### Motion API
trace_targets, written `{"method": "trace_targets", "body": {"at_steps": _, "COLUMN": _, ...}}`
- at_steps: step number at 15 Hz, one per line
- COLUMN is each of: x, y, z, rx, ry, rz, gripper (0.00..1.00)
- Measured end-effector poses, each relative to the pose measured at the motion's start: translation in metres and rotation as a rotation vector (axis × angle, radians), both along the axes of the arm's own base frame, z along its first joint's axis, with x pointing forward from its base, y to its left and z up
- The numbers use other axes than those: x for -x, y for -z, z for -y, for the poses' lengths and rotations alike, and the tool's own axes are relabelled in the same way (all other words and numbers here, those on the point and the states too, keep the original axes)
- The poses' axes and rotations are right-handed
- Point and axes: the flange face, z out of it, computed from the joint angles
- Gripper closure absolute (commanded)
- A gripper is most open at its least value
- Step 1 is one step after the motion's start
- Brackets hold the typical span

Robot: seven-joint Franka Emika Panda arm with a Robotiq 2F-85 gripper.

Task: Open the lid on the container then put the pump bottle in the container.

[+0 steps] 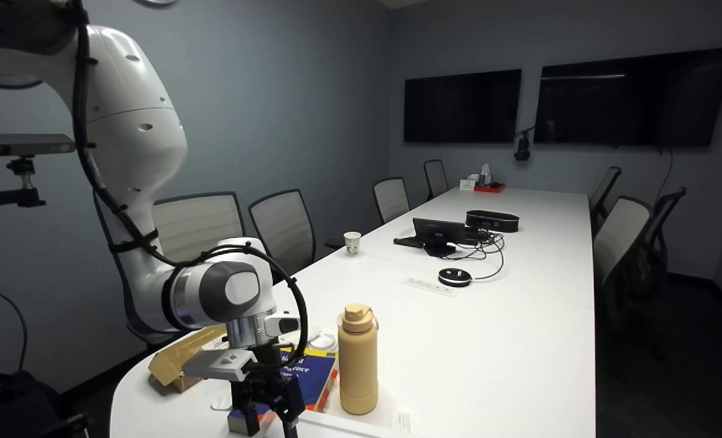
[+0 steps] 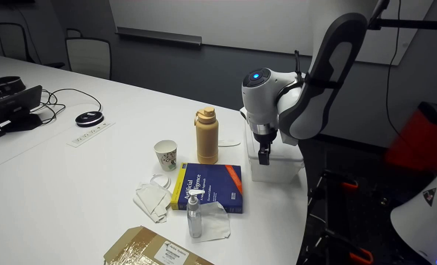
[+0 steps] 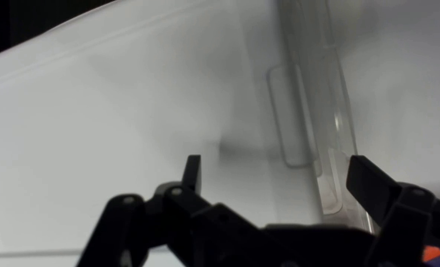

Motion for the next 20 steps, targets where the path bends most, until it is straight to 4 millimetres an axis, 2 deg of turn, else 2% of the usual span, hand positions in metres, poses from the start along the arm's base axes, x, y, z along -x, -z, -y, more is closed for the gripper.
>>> {"method": "trace_targets", "body": {"at_steps": 20, "x": -0.002, "y": -0.002, "z": 0.012, "rx": 0.049, "ry": -0.008, "rz": 0.009, "gripper": 0.00}}
